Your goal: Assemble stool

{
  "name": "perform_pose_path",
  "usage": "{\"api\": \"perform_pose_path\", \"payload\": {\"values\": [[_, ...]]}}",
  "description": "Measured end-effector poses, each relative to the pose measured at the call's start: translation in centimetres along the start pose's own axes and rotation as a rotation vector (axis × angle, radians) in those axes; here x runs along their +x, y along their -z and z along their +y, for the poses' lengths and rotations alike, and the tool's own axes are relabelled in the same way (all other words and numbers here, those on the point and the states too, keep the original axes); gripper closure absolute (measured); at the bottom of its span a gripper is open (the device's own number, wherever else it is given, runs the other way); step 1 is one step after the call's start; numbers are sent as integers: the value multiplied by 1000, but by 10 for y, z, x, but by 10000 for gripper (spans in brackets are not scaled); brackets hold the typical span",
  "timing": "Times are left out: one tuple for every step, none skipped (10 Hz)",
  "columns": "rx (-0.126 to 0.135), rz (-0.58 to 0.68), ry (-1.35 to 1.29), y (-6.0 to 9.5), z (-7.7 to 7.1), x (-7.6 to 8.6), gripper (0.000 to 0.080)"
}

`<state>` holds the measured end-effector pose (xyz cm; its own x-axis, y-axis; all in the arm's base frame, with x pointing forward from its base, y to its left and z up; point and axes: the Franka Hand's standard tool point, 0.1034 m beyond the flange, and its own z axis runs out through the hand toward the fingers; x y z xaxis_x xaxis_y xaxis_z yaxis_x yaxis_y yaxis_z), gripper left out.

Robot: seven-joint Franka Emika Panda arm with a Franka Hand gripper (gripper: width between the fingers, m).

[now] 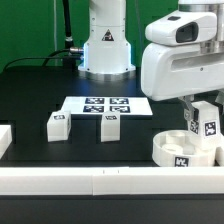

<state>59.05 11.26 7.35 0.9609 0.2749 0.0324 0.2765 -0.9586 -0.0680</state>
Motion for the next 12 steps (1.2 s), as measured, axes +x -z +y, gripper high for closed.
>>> {"api": "perform_pose_path", "payload": {"values": [[2, 2, -90, 0, -1, 0, 463], [2, 12, -205, -1, -5, 2, 463], [1, 12, -276, -1, -6, 2, 463], [7, 14, -398, -1, -7, 2, 463], [14, 18, -499, -1, -7, 3, 463], [27, 23, -583, 0, -6, 3, 463], [34, 26, -610, 0, -5, 4, 463], [41, 24, -694, 0, -5, 4, 463], [45, 23, -760, 0, -5, 5, 463], [52, 21, -828, 0, -6, 5, 463], [62, 20, -926, 0, -7, 5, 463], [77, 24, -1019, -1, -7, 6, 463]]}}
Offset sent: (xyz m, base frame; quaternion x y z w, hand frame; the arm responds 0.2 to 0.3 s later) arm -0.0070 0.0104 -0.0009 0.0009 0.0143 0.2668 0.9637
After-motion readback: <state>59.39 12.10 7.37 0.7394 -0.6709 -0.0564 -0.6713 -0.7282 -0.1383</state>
